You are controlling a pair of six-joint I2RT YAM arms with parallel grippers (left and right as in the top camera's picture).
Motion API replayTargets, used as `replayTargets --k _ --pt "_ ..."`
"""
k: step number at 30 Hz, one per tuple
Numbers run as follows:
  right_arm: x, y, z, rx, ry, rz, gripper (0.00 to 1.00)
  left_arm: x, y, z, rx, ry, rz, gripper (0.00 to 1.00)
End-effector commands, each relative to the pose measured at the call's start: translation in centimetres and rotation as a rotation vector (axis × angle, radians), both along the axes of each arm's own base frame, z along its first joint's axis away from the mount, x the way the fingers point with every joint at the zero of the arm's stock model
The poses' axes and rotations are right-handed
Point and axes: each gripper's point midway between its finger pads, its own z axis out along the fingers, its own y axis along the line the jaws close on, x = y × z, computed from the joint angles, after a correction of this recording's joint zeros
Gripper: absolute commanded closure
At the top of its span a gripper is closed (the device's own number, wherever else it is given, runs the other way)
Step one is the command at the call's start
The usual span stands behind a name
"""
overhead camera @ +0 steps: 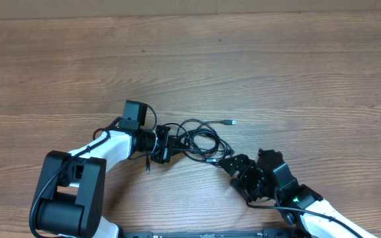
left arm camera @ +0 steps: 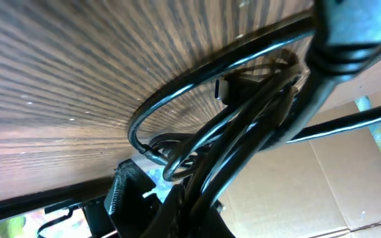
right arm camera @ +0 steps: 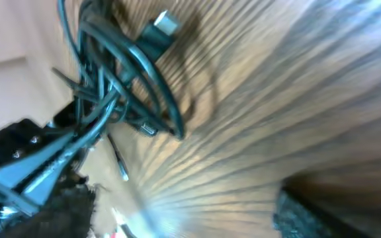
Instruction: Untangle cables
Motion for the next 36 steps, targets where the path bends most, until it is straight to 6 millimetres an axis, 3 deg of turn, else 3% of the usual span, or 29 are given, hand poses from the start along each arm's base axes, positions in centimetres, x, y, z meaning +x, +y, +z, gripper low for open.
replayTargets --k 1,3,4,5,7,9,13,17,26,36 --pt "-0.8 0.6 0.1 0.037 0.007 0.055 0.09 -0.1 0.2 -0.6 0.035 0.016 0.014 0.95" --pt "-0.9 0.6 0.1 0.037 0.01 0.056 0.08 -0.1 0.2 -0.7 0.038 -0.002 0.002 0.82" --pt "-0.9 0.6 0.1 0.036 0.011 0.055 0.08 -0.1 0.2 -0.7 0.038 -0.017 -0.008 0.67" --pt "-0.9 0.6 0.0 0.033 0.011 0.052 0.08 -0.1 0.2 -0.6 0.036 -0.045 -0.031 0.43" --pt "-0.7 0.4 -0.1 0.023 0.009 0.042 0.08 -0.1 0.2 -0.6 0.038 -0.116 -0.084 0.17" --pt "-0.6 0.2 -0.2 0.013 0.006 0.031 0.07 -0.2 0.1 -0.6 0.04 -0.187 -0.138 0.12" --pt "-0.4 0.0 -0.3 0.004 0.0 0.02 0.06 -0.8 -0.1 -1.6 0.107 -0.247 -0.215 0.14" --pt "-0.4 0.0 -0.3 0.002 -0.001 0.018 0.05 -1.7 -0.5 -3.4 0.256 -0.241 -0.252 0.34" --pt "-0.9 -0.3 -0.9 -0.016 0.029 0.018 0.05 -1.9 0.0 -5.7 0.51 -0.24 -0.217 0.48" --pt "-0.9 -0.3 -0.9 -0.017 0.031 0.019 0.05 -2.6 1.5 -6.7 0.638 -0.233 -0.236 0.89"
